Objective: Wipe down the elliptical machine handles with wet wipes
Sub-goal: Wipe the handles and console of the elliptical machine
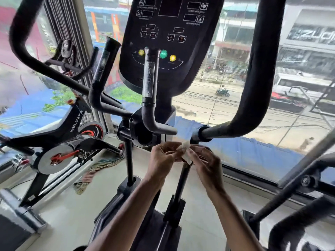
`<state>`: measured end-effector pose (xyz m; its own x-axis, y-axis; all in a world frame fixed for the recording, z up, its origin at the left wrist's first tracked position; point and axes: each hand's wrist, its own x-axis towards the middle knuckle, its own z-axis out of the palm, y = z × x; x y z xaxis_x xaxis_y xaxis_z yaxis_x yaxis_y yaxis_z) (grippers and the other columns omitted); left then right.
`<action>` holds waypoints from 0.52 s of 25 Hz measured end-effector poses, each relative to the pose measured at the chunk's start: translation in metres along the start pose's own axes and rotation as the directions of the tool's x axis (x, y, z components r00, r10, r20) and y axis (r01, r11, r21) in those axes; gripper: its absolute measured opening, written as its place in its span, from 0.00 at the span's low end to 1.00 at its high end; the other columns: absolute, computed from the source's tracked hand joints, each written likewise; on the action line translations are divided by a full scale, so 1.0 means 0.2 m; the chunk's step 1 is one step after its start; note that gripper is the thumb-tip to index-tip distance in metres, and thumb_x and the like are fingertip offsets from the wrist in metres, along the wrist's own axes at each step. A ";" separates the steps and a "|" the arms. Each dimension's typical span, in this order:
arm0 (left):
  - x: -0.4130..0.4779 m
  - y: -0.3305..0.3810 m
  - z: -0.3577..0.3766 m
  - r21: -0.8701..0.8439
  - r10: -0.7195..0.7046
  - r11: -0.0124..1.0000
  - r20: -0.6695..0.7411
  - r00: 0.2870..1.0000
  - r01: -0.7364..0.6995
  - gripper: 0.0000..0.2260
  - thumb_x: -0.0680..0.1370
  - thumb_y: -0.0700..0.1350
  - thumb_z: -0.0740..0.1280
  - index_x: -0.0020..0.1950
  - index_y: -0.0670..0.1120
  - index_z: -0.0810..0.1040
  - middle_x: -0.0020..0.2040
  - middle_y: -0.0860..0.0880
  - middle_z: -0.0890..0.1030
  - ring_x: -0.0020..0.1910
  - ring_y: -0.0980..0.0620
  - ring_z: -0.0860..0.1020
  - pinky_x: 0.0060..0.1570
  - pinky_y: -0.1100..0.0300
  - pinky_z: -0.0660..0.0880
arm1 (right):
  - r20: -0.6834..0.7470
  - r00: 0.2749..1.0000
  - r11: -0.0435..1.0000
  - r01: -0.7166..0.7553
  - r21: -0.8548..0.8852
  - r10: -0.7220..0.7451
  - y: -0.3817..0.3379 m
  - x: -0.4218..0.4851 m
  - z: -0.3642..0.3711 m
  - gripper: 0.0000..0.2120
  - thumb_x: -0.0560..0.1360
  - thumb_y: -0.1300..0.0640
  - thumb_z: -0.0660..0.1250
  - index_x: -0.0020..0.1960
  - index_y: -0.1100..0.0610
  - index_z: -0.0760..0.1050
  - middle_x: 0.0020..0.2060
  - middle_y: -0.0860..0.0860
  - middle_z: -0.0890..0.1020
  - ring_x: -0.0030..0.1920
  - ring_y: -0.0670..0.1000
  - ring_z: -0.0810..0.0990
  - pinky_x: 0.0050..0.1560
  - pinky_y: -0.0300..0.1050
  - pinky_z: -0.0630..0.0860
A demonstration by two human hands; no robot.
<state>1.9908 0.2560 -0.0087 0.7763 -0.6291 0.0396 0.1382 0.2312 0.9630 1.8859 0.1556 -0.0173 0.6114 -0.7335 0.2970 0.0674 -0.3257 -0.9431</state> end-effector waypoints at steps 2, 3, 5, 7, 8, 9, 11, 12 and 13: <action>0.02 0.00 -0.01 -0.047 -0.020 0.999 0.061 0.998 0.023 0.02 0.76 0.38 0.76 0.47 0.41 0.86 0.40 0.44 0.87 0.36 0.54 0.83 0.36 0.66 0.77 | 0.048 0.998 0.999 -0.045 -0.009 0.045 -0.01 -0.01 -0.01 0.07 0.71 0.48 0.78 0.49 0.46 0.85 0.47 0.44 0.88 0.49 0.45 0.87 0.47 0.39 0.82; 0.03 -0.01 -0.01 -0.067 -0.040 0.997 0.092 0.995 0.046 0.03 0.77 0.38 0.75 0.48 0.40 0.87 0.41 0.43 0.87 0.37 0.54 0.83 0.37 0.65 0.77 | 0.048 0.996 0.997 -0.076 0.003 0.076 0.00 0.00 -0.01 0.08 0.70 0.47 0.78 0.48 0.46 0.85 0.45 0.43 0.88 0.47 0.44 0.87 0.47 0.40 0.81; 0.05 -0.02 -0.03 -0.078 -0.076 0.993 0.110 0.991 0.085 0.03 0.78 0.37 0.73 0.49 0.40 0.86 0.41 0.44 0.86 0.36 0.54 0.83 0.37 0.65 0.78 | -0.004 0.995 0.995 -0.100 0.016 0.100 0.01 0.00 -0.01 0.03 0.73 0.52 0.77 0.46 0.45 0.85 0.42 0.42 0.88 0.44 0.42 0.86 0.48 0.42 0.81; 0.07 -0.03 -0.04 -0.066 -0.111 0.991 0.086 0.990 0.117 0.03 0.80 0.36 0.70 0.49 0.38 0.84 0.41 0.44 0.86 0.37 0.54 0.84 0.38 0.63 0.79 | -0.102 0.986 0.992 -0.129 0.011 0.129 0.04 0.01 -0.01 0.08 0.78 0.60 0.74 0.45 0.47 0.84 0.39 0.41 0.87 0.42 0.42 0.85 0.48 0.47 0.81; 0.08 -0.04 -0.05 -0.055 -0.125 0.990 0.079 0.989 0.129 0.03 0.81 0.36 0.69 0.50 0.38 0.83 0.43 0.43 0.85 0.40 0.52 0.84 0.40 0.61 0.80 | -0.138 0.978 0.988 -0.153 0.022 0.155 0.05 0.02 -0.02 0.09 0.79 0.62 0.72 0.45 0.49 0.83 0.38 0.41 0.87 0.41 0.42 0.84 0.48 0.48 0.80; 0.09 -0.05 -0.06 -0.053 -0.136 0.989 0.081 0.987 0.140 0.03 0.82 0.36 0.68 0.51 0.38 0.81 0.45 0.42 0.85 0.42 0.50 0.84 0.41 0.59 0.81 | -0.156 0.970 0.982 -0.182 0.048 0.187 0.05 0.02 -0.02 0.09 0.80 0.62 0.70 0.45 0.51 0.82 0.38 0.41 0.86 0.40 0.43 0.83 0.47 0.49 0.80; 0.08 -0.06 -0.07 -0.055 -0.170 0.983 0.114 0.979 0.177 0.03 0.82 0.37 0.68 0.52 0.40 0.80 0.46 0.42 0.84 0.44 0.47 0.83 0.41 0.58 0.81 | -0.154 0.958 0.967 -0.228 0.116 0.244 0.04 0.02 -0.02 0.07 0.81 0.63 0.68 0.47 0.55 0.82 0.37 0.43 0.85 0.39 0.43 0.82 0.45 0.48 0.80; 0.08 -0.06 -0.08 -0.054 -0.193 0.978 0.151 0.970 0.203 0.03 0.81 0.39 0.69 0.53 0.40 0.81 0.46 0.43 0.84 0.45 0.47 0.83 0.41 0.58 0.81 | -0.135 0.959 0.963 -0.232 0.135 0.249 0.03 0.02 -0.02 0.07 0.82 0.63 0.68 0.48 0.56 0.82 0.37 0.43 0.86 0.39 0.43 0.82 0.44 0.47 0.80; 0.08 -0.05 -0.09 -0.046 -0.214 0.973 0.199 0.956 0.228 0.08 0.79 0.42 0.72 0.56 0.41 0.82 0.48 0.43 0.85 0.46 0.46 0.84 0.42 0.57 0.81 | -0.113 0.962 0.961 -0.233 0.146 0.250 0.02 0.02 -0.02 0.07 0.82 0.63 0.67 0.48 0.57 0.83 0.38 0.44 0.86 0.40 0.43 0.83 0.43 0.44 0.80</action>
<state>2.0121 0.2567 -0.0225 0.5904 -0.7988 -0.1155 0.3395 0.1159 0.9334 1.8855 0.1500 -0.0195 0.5157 -0.8541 0.0669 0.0380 -0.0552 -0.9978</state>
